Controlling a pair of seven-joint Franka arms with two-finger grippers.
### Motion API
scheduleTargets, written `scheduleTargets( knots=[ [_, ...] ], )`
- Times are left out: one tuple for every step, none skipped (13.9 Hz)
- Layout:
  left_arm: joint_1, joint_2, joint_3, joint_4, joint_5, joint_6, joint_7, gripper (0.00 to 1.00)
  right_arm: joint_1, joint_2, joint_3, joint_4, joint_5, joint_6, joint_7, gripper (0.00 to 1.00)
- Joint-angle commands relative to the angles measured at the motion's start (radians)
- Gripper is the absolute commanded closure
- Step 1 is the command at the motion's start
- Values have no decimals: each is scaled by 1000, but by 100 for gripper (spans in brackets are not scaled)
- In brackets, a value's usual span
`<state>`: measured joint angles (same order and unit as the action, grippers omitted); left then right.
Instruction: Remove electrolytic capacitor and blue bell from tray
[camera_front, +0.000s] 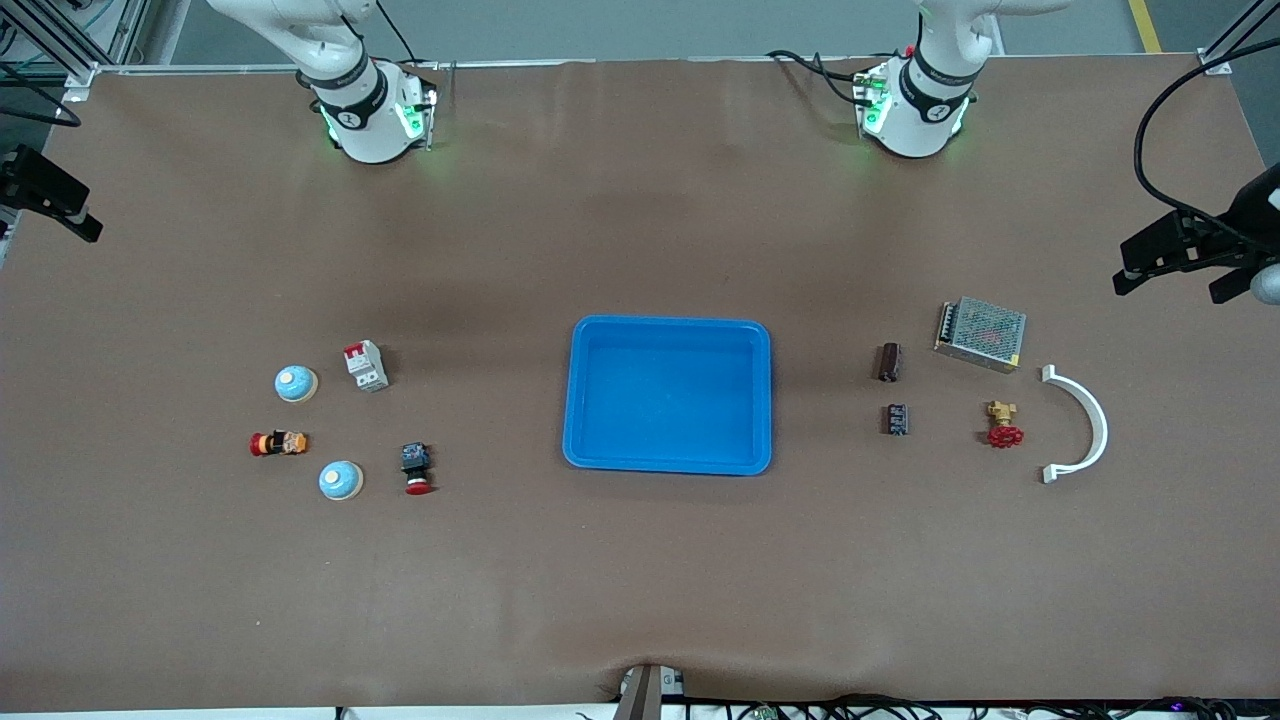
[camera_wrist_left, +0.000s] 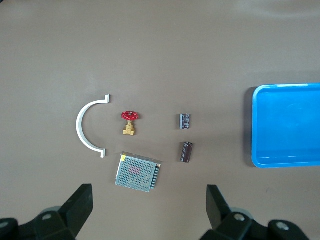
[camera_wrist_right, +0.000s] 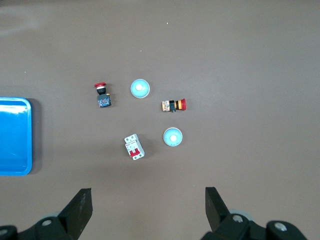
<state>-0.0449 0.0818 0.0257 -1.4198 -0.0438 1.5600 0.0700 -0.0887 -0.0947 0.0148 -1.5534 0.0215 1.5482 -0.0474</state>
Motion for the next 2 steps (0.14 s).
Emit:
scheduleTargets(
  knots=[
    [16,-13,7,-4,7,5,17,0,-5,9,4,19,-2,-8,-9,0],
    [16,-13,7,-4,8,6,17,0,-5,9,4,19,-2,-8,-9,0]
  ],
)
